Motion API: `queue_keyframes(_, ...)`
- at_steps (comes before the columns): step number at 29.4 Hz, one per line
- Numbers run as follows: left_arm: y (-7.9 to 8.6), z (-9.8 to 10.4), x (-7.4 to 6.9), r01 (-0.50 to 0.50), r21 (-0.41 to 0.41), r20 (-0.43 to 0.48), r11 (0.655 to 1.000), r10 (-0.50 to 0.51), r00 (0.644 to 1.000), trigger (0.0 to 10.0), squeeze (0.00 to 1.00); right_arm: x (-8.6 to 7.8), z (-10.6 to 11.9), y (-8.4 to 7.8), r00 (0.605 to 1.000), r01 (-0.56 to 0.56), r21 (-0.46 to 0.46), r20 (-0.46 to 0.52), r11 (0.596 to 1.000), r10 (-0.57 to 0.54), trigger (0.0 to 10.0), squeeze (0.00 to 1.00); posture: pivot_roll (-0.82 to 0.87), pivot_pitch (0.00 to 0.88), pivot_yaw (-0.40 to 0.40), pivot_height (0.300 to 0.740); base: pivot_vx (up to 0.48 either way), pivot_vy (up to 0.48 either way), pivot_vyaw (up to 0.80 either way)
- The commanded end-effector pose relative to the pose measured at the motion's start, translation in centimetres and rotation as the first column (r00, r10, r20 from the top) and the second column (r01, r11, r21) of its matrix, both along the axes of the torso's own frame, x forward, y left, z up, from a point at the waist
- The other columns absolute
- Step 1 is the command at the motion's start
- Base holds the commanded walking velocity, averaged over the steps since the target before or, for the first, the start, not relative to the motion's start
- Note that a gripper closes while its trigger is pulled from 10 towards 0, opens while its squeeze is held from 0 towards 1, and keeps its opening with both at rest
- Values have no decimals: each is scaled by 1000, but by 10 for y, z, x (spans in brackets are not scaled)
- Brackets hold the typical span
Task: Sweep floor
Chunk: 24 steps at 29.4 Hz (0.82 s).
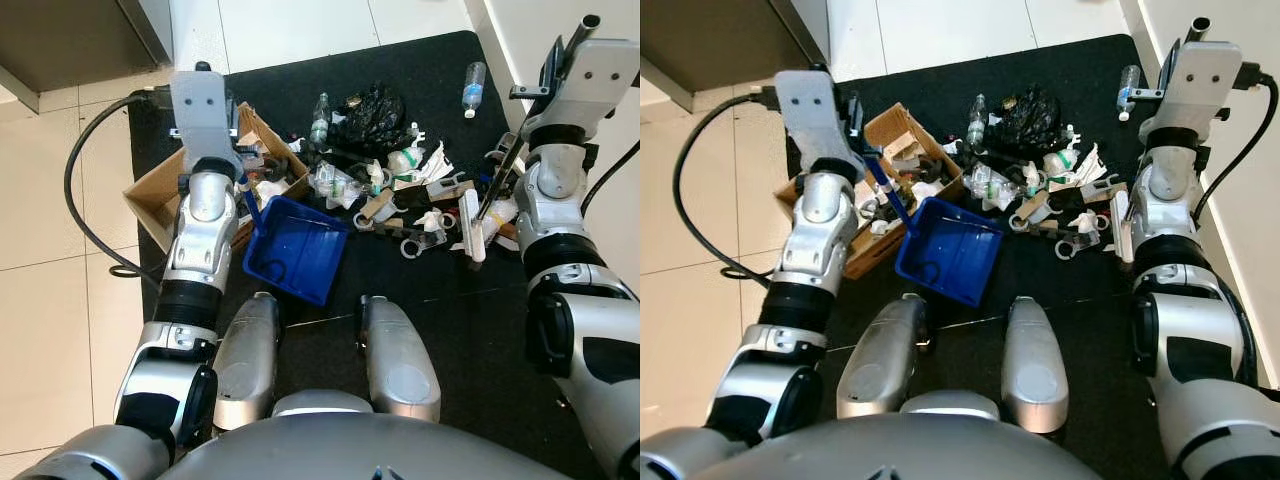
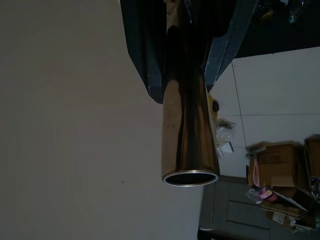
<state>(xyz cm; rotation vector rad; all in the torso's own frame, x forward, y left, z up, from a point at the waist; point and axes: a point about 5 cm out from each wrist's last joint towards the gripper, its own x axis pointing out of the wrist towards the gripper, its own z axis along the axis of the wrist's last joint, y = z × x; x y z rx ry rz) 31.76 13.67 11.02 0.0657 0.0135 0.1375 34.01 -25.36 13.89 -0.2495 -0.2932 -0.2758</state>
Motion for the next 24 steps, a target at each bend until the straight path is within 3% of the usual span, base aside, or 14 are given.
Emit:
queue_keyframes(1, 28, -17, -4, -143, 121, -78, 982, 153, 985, 10000, 0, 3, 4, 7, 999, -38, -10, 24, 999, 38, 10000, 0, 112, 215, 56, 740, 0, 0, 0)
queue_keyframes(7, 36, -17, 0, -210, 169, -79, 963, 226, 971, 10000, 0, 9, 5, 24, 996, -91, -6, 27, 996, 91, 10000, 0, 113, 238, 60, 740, 0, 0, 0)
queue_keyframes(12, 45, -13, 4, -231, 192, -57, 954, 246, 968, 10000, 0, 10, 6, 29, 994, -105, -2, 35, 994, 105, 10000, 0, 115, 242, 61, 740, 0, 0, 0)
queue_keyframes(17, 24, -19, 4, -126, 106, -106, 986, 137, 985, 10000, 0, 10, 4, 28, 994, -104, -2, 26, 995, 104, 10000, 0, 115, 233, 66, 740, 0, 0, 0)
queue_keyframes(19, 8, -28, 0, -65, 59, -149, 996, 73, 986, 10000, 0, 10, 4, 27, 995, -97, -2, 24, 995, 97, 10000, 0, 110, 233, 68, 740, 0, 0, 0)
queue_keyframes(23, -23, -40, -11, 30, -90, -196, 995, -48, 980, 10000, 0, 9, 5, 26, 997, -72, 1, 38, 997, 72, 10000, 0, 102, 230, 67, 740, 0, 0, 0)
queue_keyframes(24, -36, -41, -14, 49, -170, -205, 984, -83, 975, 10000, 0, 8, 5, 26, 996, -72, 5, 47, 997, 72, 10000, 0, 98, 227, 65, 740, 0, 0, 0)
